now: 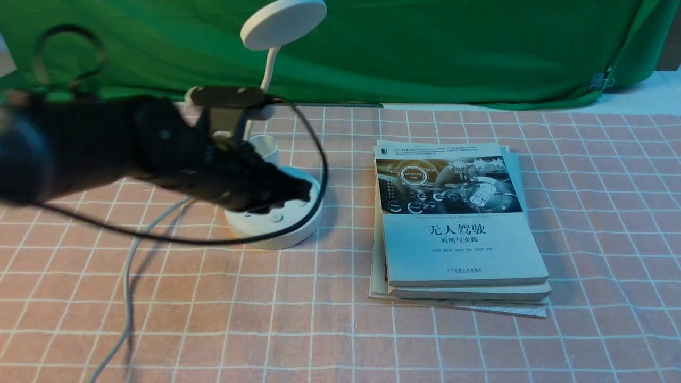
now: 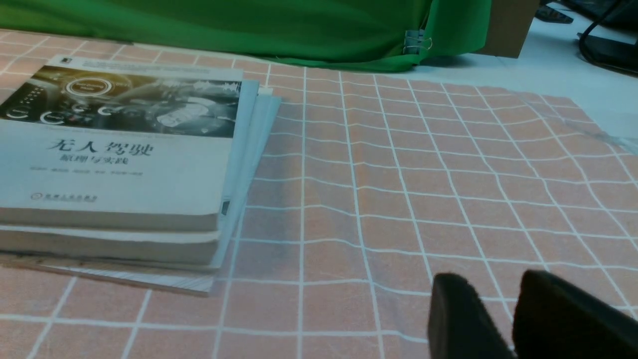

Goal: Turn on the table lamp on the pink coffee tablecloth with your hand.
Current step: 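Press the power button on the lamp base to turn the lamp on with the left gripper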

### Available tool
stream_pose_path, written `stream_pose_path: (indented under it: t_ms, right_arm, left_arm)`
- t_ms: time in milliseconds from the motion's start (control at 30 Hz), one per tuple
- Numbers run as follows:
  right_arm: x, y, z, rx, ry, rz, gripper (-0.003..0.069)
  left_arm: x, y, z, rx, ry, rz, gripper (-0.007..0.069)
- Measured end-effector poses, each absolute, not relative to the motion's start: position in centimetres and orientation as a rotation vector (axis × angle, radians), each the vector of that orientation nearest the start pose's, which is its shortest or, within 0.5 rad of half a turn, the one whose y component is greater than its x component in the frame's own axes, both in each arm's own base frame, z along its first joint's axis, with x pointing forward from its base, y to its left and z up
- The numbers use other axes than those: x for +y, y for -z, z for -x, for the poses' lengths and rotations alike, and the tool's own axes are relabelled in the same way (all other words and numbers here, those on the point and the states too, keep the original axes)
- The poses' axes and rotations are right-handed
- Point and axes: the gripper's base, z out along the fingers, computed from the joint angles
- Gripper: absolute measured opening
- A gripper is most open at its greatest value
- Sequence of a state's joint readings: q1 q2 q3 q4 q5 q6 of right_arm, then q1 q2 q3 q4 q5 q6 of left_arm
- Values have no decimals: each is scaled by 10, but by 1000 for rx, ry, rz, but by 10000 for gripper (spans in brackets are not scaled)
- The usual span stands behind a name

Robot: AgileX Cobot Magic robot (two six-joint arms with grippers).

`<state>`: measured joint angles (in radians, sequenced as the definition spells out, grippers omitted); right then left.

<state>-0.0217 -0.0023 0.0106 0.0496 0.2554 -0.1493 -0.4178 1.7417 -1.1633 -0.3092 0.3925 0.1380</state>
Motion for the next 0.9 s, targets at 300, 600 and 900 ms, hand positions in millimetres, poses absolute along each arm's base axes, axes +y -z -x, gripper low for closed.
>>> stream_pose_path:
  t_ms: [300,600,900]
  right_arm:
    - [0,-187,-55,1746,79,79,238]
    - [0,-187,-55,1746,79,79,238]
    - [0,-187,-55,1746,79,79,238]
  left_arm:
    - [-185,-194,-386,2509,362,-418,21]
    - [-186,-177,-390,2529,335,-439,21]
    - [-189,-167,-398,2538,330,-439,21]
